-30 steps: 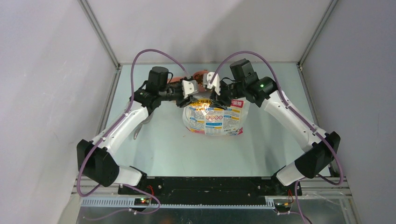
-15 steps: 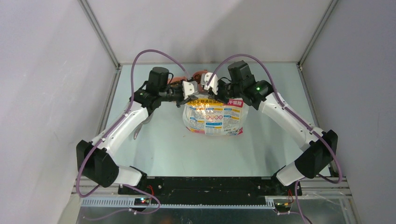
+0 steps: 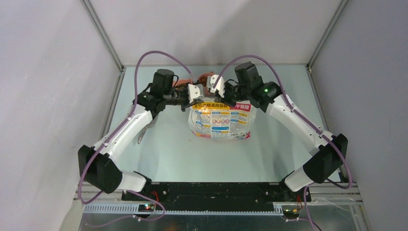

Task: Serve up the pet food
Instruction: Close the pet food bag at the center of the board.

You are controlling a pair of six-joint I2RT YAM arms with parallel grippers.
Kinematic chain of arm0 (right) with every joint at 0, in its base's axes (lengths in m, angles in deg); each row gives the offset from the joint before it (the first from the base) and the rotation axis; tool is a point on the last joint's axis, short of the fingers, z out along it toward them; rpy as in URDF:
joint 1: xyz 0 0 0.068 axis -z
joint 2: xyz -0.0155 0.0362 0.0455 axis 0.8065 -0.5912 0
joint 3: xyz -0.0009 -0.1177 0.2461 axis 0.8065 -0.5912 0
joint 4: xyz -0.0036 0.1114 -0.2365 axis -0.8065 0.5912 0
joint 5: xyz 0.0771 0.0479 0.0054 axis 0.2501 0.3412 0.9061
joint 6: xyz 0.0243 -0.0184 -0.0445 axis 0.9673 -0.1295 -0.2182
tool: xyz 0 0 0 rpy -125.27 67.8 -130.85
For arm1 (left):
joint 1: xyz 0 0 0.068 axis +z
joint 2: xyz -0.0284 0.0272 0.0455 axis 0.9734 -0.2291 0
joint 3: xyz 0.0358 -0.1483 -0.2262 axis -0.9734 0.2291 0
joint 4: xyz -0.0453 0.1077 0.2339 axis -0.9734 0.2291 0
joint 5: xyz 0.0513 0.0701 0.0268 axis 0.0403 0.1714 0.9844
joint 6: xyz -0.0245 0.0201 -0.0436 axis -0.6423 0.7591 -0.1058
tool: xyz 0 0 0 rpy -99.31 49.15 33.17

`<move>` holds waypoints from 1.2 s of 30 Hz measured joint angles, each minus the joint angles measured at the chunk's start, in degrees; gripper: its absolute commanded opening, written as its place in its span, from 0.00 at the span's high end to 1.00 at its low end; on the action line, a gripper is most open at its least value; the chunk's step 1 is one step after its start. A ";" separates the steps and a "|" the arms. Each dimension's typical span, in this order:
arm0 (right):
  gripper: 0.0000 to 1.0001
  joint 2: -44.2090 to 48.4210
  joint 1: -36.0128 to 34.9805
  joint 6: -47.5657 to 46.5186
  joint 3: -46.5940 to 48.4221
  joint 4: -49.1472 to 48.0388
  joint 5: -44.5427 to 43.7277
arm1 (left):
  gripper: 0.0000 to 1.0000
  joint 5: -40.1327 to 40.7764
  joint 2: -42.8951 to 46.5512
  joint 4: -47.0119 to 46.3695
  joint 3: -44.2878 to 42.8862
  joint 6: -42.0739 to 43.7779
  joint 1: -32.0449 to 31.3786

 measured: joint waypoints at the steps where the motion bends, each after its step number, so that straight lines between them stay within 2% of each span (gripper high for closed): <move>1: 0.99 -0.20 0.02 -0.09 0.50 0.68 0.26 | 1.00 -0.13 0.00 0.44 -0.20 0.09 0.00; 2: 0.96 -0.48 0.09 -0.11 1.14 1.44 0.50 | 1.00 -0.17 0.00 0.83 -0.39 0.15 0.00; 4: 0.79 -0.83 0.24 -0.09 1.88 2.34 0.96 | 1.00 -0.33 0.00 1.64 -0.74 0.63 -0.04; 6: 0.71 -0.87 0.28 0.31 2.16 3.02 1.44 | 1.00 -0.33 0.00 2.43 -1.05 1.14 -0.11; 8: 0.69 -0.92 0.26 0.66 2.25 3.32 2.05 | 1.00 -0.31 0.00 2.80 -1.14 1.55 -0.11; 18: 0.81 -1.53 0.09 2.62 1.66 -1.88 7.04 | 1.00 -0.55 0.00 5.07 -1.97 3.08 -0.04; 32: 0.77 -2.10 -2.25 1.18 -0.07 -4.76 7.19 | 1.00 -3.96 -0.02 5.95 -1.95 2.34 1.88; 34: 0.80 -2.01 -2.60 0.81 -0.90 -5.77 6.45 | 1.00 -4.52 -0.04 6.23 -1.95 2.36 2.16; 36: 0.87 -1.84 -2.84 0.52 -1.36 -6.49 5.60 | 1.00 -5.05 -0.13 6.32 -1.95 2.34 2.43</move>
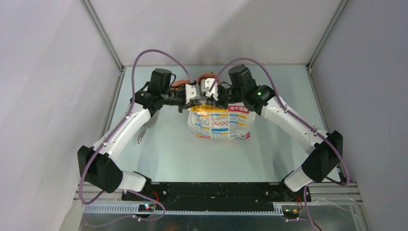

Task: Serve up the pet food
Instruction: Close the pet food bag at the center of the board.

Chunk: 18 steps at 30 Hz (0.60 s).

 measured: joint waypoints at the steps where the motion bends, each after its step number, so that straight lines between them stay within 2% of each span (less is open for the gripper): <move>1: 0.94 0.11 -0.09 -0.11 -0.24 -0.39 -0.48 | 1.00 -0.17 -0.02 0.00 0.00 -0.02 0.09; 3: 1.00 0.24 -0.28 -0.37 -0.42 -1.01 -1.46 | 1.00 -0.46 -0.07 0.00 0.00 -0.04 0.24; 11: 1.00 0.33 -0.50 -1.16 0.00 -0.15 -2.05 | 0.99 -1.33 -0.20 -0.07 0.00 -0.07 0.55; 16: 1.00 0.33 -0.37 -1.31 0.39 1.29 -1.79 | 0.78 -1.03 -0.20 -0.44 0.00 -1.01 0.68; 18: 0.98 0.33 -0.24 -1.31 0.39 1.68 -1.66 | 0.73 -0.31 -0.15 -0.94 0.02 -1.44 1.14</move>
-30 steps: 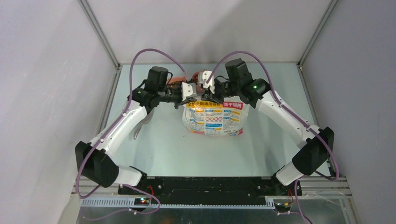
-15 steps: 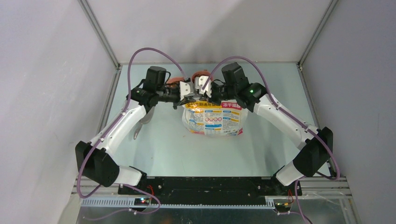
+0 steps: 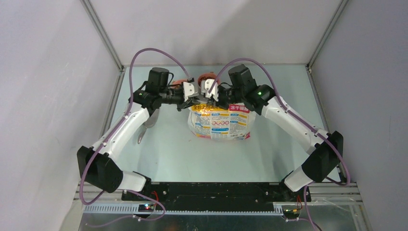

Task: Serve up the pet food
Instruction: Close the pet food bag at the center of the board.

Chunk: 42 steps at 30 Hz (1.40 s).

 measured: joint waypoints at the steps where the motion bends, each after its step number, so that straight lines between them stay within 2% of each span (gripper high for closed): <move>1: 0.97 0.00 0.11 0.00 0.00 0.28 0.09 | 0.72 0.48 0.07 0.02 -0.02 0.00 0.35; 4: 0.94 0.00 0.31 0.04 0.00 0.48 0.37 | 0.70 1.36 0.28 0.61 -0.02 0.11 1.29; 6: 0.93 0.00 0.31 0.20 0.00 0.61 0.50 | 0.75 1.90 0.44 1.66 -0.02 0.52 1.81; 8: 0.92 -0.07 0.31 0.24 0.00 0.83 0.76 | 0.85 2.03 0.55 2.73 -0.02 0.90 2.19; 9: 0.92 -0.09 0.31 0.26 0.00 0.83 0.81 | 0.93 1.97 0.59 3.32 -0.02 1.27 2.32; 11: 0.90 -0.15 0.31 0.26 0.00 0.83 0.87 | 0.99 1.92 0.61 3.89 -0.02 1.68 2.36; 17: 0.78 -0.52 0.31 1.01 0.24 0.92 1.64 | 1.00 1.60 0.59 5.68 -0.52 3.08 2.51; 19: 0.73 -0.70 0.31 1.62 0.46 0.92 1.77 | 0.97 1.55 0.59 5.84 -0.57 3.13 2.56; 22: 0.71 -1.25 0.22 2.51 0.81 0.57 1.97 | 0.91 1.53 0.59 5.81 -0.57 3.06 2.69; 25: 0.70 -1.97 0.13 3.43 1.01 -0.39 2.25 | 0.94 1.62 0.59 5.77 -0.57 3.02 2.89; 28: 0.71 -3.17 -0.15 4.22 1.44 -1.90 2.49 | 1.00 1.60 0.59 5.77 -0.57 2.99 3.21; 34: 0.76 -4.00 -1.14 4.13 1.62 -3.23 2.34 | 1.00 0.87 0.59 5.90 -0.57 2.78 3.69; 36: 0.85 -4.00 -1.42 3.87 1.62 -3.54 2.01 | 1.00 0.20 0.59 6.05 -0.57 2.38 4.15; 37: 0.96 -4.00 -1.57 3.63 1.62 -3.72 1.84 | 1.00 -0.11 0.59 6.08 -0.55 2.05 4.42; 39: 1.00 -4.09 -1.90 2.89 1.62 -4.35 1.27 | 1.00 -0.74 0.59 6.25 -0.55 1.84 4.92; 42: 1.00 -4.31 -2.23 2.38 1.75 -4.90 0.31 | 1.00 -1.33 0.59 6.47 -0.55 1.51 5.49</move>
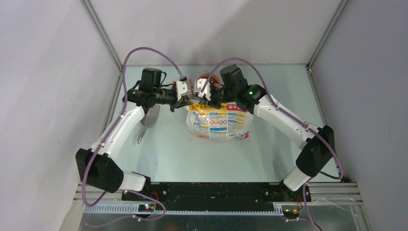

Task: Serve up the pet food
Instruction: Close the pet food bag at the center of the board.

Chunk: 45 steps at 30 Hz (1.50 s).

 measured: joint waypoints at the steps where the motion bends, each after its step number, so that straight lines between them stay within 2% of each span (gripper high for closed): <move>1: 1.00 -0.15 -0.04 -0.28 0.24 0.15 -0.07 | 1.00 -0.11 0.00 0.02 0.00 0.00 0.13; 3: 0.87 -0.57 -0.07 -0.79 1.14 0.90 -0.44 | 1.00 -0.28 0.00 0.00 0.04 -0.02 0.37; 4: 0.74 -0.76 -0.07 -0.87 1.60 1.25 -0.81 | 1.00 -0.42 0.00 -0.04 0.11 0.00 0.52; 6: 0.63 -0.83 -0.09 -0.98 2.05 2.08 -2.05 | 1.00 -0.76 0.00 -0.44 0.33 0.00 0.72; 8: 0.60 -0.81 -0.09 -1.36 2.34 3.63 -3.08 | 1.00 -0.96 0.00 -0.68 0.44 -0.02 1.03; 15: 0.64 -0.15 3.37 -3.15 4.98 12.37 -4.13 | 1.00 -1.18 0.00 -0.83 0.44 0.00 1.55; 23: 0.79 2.75 6.29 -5.16 6.19 23.23 -8.15 | 1.00 -1.33 0.00 -0.48 0.44 0.00 1.64; 25: 0.85 3.28 6.19 -5.60 6.12 24.22 -9.31 | 1.00 -1.38 0.00 -0.42 0.44 0.00 1.64; 27: 0.97 3.74 6.14 -5.77 6.08 24.72 -10.12 | 1.00 -1.42 0.00 -0.42 0.44 0.00 1.64; 28: 1.00 3.96 6.14 -5.79 6.08 24.96 -10.43 | 1.00 -1.44 0.00 -0.42 0.44 0.00 1.64; 34: 1.00 4.24 6.10 -5.79 6.08 25.33 -10.97 | 1.00 -1.68 0.00 -0.42 0.44 -0.04 1.64; 37: 0.78 4.33 6.21 -5.55 6.05 25.38 -11.06 | 1.00 -1.84 0.02 -0.44 0.44 -0.07 1.64; 39: 0.71 4.72 6.49 -5.01 5.95 25.64 -11.56 | 1.00 -1.81 0.02 -0.46 0.44 -0.07 1.66; 42: 0.72 6.60 8.20 -4.52 5.51 27.41 -12.66 | 1.00 -1.88 0.02 -0.46 0.44 -0.20 1.75; 45: 0.87 8.76 9.94 -4.35 5.03 28.83 -13.09 | 1.00 -1.88 0.02 -0.46 0.44 -0.50 1.77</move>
